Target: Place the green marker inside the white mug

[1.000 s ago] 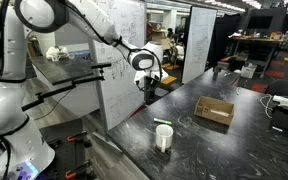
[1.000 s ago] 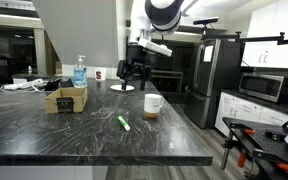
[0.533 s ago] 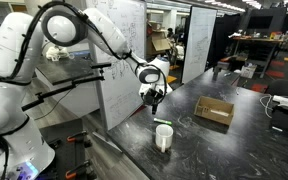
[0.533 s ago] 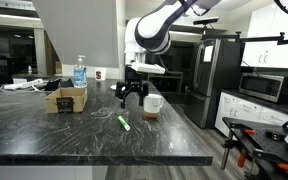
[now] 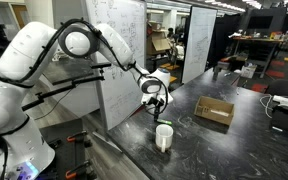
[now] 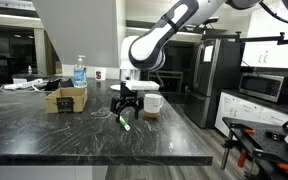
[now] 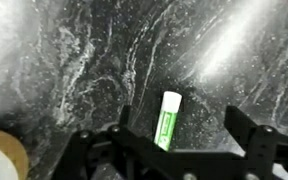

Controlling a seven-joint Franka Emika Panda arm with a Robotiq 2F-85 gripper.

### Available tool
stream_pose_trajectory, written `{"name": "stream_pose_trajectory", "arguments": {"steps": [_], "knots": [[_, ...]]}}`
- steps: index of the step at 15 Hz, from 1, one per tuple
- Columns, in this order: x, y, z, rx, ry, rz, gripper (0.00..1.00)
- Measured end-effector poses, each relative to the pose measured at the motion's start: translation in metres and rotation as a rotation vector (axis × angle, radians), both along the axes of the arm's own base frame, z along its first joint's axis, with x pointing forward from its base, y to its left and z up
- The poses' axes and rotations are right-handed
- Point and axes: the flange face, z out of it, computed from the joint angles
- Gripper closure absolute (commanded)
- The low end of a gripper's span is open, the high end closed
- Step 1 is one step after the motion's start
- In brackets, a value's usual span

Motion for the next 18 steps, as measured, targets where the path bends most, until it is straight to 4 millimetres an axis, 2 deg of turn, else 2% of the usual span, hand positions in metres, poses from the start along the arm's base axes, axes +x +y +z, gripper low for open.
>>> {"name": "stream_pose_trajectory", "arguments": {"steps": [5,7,11,13,18], "knots": [[0.009,0.000,-0.018,0.013,-0.004,-0.021,0.31],[0.012,0.002,-0.021,0.012,-0.009,-0.019,0.56],[0.013,0.001,-0.024,0.008,-0.010,-0.019,0.87],[0.013,-0.003,-0.023,0.002,-0.007,-0.024,0.98],[0.013,-0.004,-0.022,-0.001,-0.010,-0.022,0.95]]}}
